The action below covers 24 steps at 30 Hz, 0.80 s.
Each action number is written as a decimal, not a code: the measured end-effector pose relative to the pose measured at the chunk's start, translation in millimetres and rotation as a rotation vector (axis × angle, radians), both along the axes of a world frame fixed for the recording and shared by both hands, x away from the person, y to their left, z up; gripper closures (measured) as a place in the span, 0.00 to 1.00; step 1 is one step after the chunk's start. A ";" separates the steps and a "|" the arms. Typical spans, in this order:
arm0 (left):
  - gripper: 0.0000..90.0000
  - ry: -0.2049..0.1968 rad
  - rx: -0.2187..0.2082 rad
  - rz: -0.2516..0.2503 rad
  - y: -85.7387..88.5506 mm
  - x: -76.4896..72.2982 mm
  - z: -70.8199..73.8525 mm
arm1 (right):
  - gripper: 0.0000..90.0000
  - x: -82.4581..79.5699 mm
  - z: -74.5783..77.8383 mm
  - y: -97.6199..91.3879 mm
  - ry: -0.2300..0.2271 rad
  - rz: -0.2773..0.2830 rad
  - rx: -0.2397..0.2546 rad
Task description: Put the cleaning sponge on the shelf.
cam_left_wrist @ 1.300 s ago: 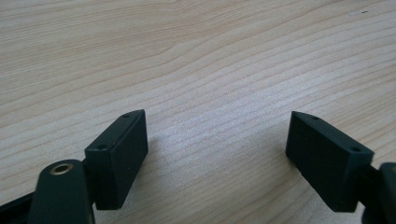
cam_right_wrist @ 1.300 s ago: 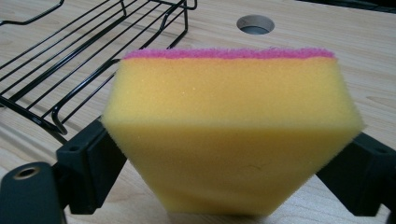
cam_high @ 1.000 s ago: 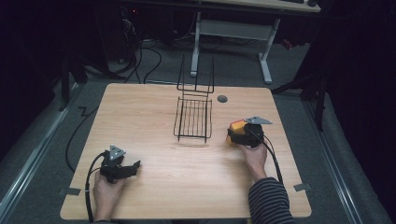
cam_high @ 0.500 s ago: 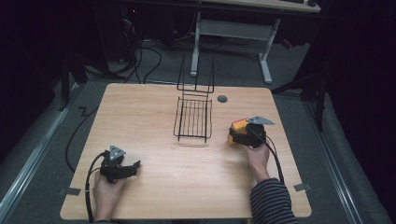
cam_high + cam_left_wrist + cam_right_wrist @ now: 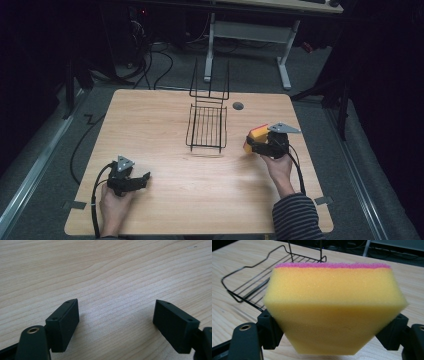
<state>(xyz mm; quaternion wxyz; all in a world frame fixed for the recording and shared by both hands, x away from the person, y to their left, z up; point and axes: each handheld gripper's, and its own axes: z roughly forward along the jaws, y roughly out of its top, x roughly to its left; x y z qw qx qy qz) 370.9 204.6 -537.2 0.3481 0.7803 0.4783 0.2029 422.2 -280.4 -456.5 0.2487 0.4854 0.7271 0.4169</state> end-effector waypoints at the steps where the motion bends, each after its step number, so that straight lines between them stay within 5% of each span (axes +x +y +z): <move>1: 0.24 0.000 0.000 0.000 0.0 0.0 0.0 | 0.25 -3.3 3.9 0.0 -0.005 0.007 0.007; 10: 0.24 0.000 0.001 0.000 0.0 0.0 0.0 | 0.25 -11.0 20.9 1.9 -0.021 0.042 0.036; 24: 0.24 0.000 0.001 0.000 0.0 0.0 0.0 | 0.25 -12.7 47.8 29.4 -0.025 0.134 0.053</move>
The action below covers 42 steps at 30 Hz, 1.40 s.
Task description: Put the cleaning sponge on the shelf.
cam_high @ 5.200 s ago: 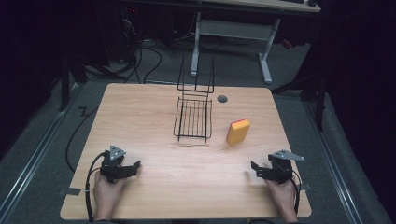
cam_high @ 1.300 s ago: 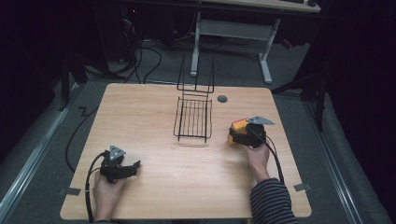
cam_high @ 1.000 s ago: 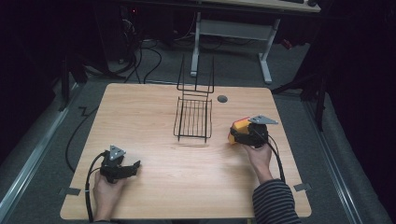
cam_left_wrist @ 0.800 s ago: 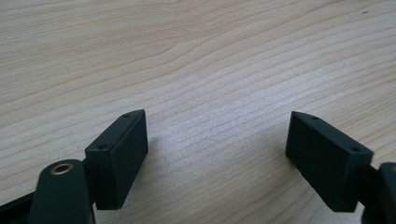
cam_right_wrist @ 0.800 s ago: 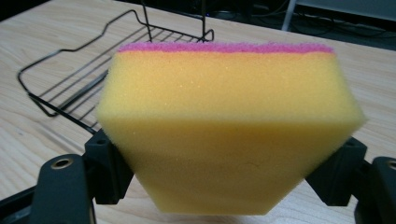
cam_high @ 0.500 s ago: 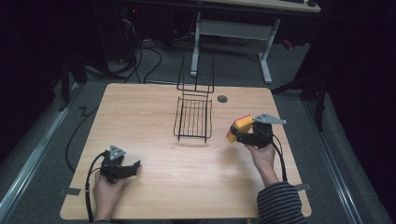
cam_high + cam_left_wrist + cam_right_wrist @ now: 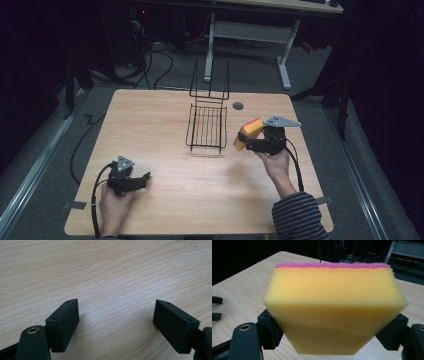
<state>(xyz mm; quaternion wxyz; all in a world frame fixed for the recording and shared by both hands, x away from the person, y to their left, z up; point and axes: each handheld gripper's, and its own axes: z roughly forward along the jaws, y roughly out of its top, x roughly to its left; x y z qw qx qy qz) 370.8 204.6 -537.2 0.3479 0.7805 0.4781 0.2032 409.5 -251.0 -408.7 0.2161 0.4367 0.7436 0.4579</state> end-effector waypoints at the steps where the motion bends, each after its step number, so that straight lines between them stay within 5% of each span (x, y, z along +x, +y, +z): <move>1: 0.24 0.000 0.000 0.000 0.0 0.0 0.0 | 0.25 0.4 1.3 1.9 0.000 0.007 0.004; 22: 0.24 0.000 0.000 0.000 0.0 0.0 0.0 | 0.25 24.0 18.3 51.2 -0.014 0.095 -0.011; 42: 0.24 0.000 0.000 0.001 -0.2 -0.1 0.0 | 0.25 59.7 -10.4 91.0 0.038 0.095 -0.049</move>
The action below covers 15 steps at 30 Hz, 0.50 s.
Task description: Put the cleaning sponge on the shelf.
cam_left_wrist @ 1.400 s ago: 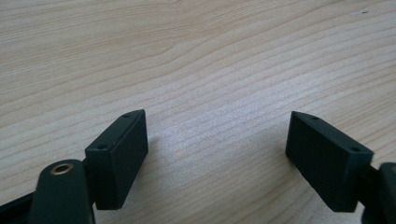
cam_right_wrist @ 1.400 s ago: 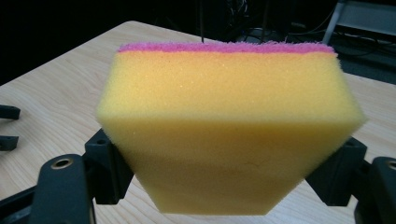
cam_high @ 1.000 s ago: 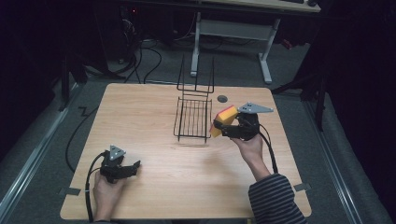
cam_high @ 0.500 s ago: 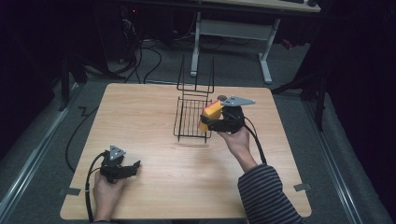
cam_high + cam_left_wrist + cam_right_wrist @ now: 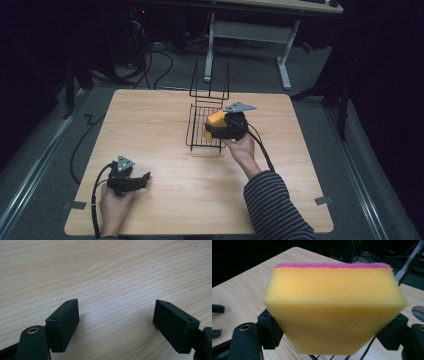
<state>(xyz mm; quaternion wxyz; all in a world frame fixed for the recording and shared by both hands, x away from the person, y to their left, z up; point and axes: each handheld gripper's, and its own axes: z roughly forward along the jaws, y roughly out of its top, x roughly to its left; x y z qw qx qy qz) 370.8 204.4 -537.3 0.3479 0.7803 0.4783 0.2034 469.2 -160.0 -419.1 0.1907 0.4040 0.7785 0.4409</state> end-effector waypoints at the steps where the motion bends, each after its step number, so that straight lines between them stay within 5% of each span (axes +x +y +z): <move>1: 0.24 0.000 0.000 0.000 0.0 0.0 0.0 | 0.25 1.4 -1.4 1.8 0.004 -0.002 0.003; 15: 0.24 0.000 -0.001 0.000 0.1 0.0 0.0 | 0.25 16.8 -17.8 17.4 0.034 -0.017 -0.016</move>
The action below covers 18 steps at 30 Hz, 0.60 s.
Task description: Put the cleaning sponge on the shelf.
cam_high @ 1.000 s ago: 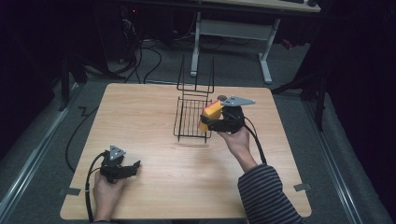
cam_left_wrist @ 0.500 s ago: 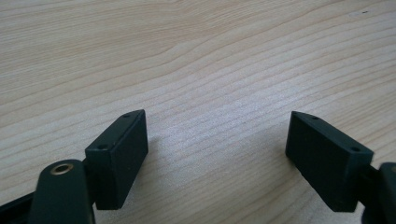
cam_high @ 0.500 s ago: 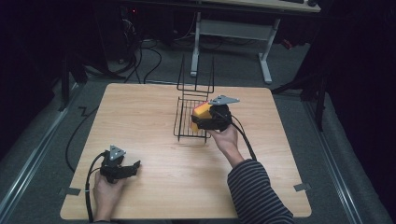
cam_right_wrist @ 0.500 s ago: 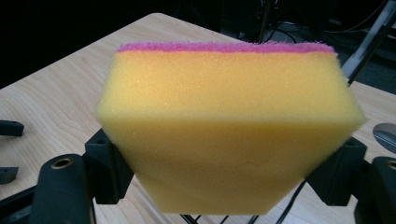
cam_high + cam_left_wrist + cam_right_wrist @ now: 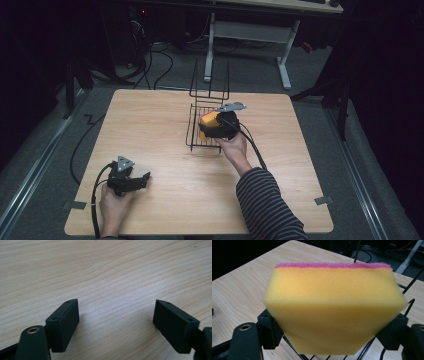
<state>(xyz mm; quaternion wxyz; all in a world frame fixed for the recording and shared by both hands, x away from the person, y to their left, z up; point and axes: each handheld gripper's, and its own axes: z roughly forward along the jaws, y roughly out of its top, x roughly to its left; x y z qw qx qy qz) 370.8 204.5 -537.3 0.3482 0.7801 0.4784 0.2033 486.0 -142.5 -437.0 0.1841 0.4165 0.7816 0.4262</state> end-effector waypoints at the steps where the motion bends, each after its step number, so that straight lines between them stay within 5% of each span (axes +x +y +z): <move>1: 0.24 0.000 0.000 0.000 0.0 0.0 0.0 | 0.25 0.7 -1.0 0.8 0.003 -0.003 -0.002; 18: 0.24 0.000 0.001 0.000 0.1 0.0 0.0 | 0.25 10.6 -14.1 7.7 0.030 -0.021 -0.031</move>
